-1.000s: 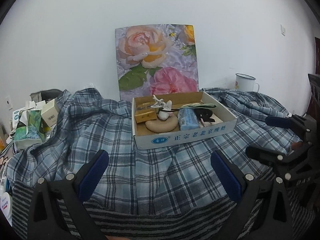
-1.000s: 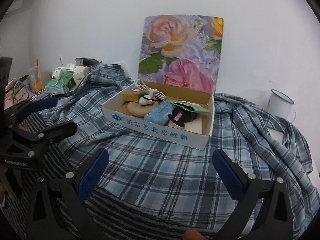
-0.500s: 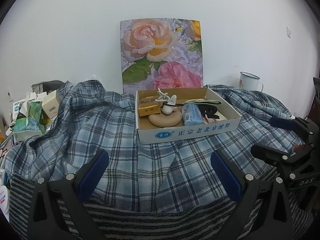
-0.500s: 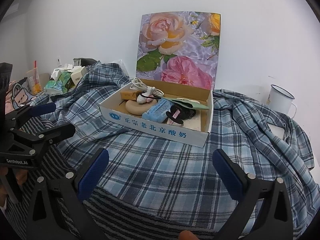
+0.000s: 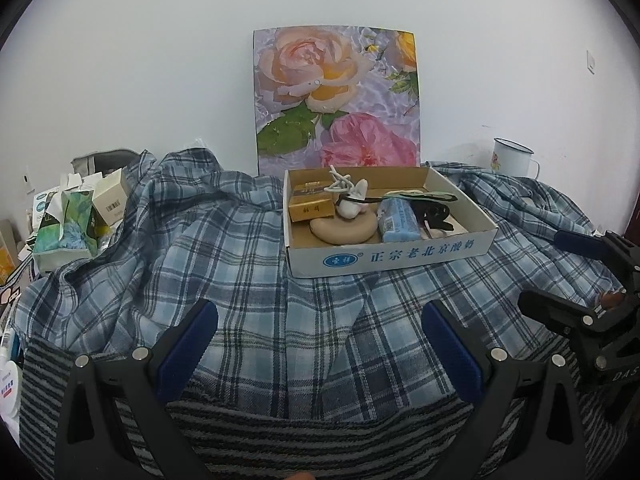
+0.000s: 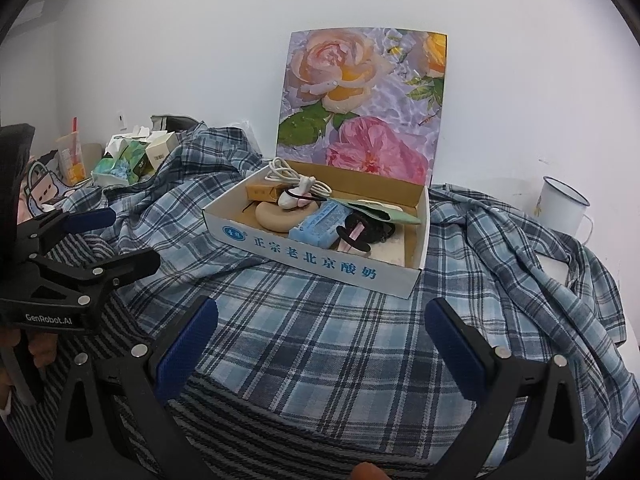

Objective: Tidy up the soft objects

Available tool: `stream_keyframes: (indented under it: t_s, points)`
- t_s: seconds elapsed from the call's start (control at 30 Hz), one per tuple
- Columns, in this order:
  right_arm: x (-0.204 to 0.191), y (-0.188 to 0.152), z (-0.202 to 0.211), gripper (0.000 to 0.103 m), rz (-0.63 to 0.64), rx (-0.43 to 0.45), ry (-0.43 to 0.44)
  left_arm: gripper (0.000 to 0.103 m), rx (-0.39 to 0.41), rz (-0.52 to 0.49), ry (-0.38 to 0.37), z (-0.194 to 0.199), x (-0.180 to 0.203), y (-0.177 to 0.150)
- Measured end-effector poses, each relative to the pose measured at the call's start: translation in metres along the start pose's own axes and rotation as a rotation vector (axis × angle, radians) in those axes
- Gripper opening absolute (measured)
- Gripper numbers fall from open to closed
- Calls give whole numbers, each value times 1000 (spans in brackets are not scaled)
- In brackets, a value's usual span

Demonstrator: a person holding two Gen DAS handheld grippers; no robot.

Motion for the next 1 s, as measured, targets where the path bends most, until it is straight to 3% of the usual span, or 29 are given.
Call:
stream_keyframes:
  t_s: [1.0]
  points:
    - [-4, 1, 2, 103, 22, 6, -5, 103, -1, -5, -5, 1, 0, 0]
Point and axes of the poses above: each gripper's, at about its wrist camera, not at the fingertips, and z roughly against the way its jaws point, x to its right, y to its top, the point moved 4 cm from there along -z, roughly the way its jaws point, and after that the axes turned 5 degrees about -z, right-handed, at the moved point
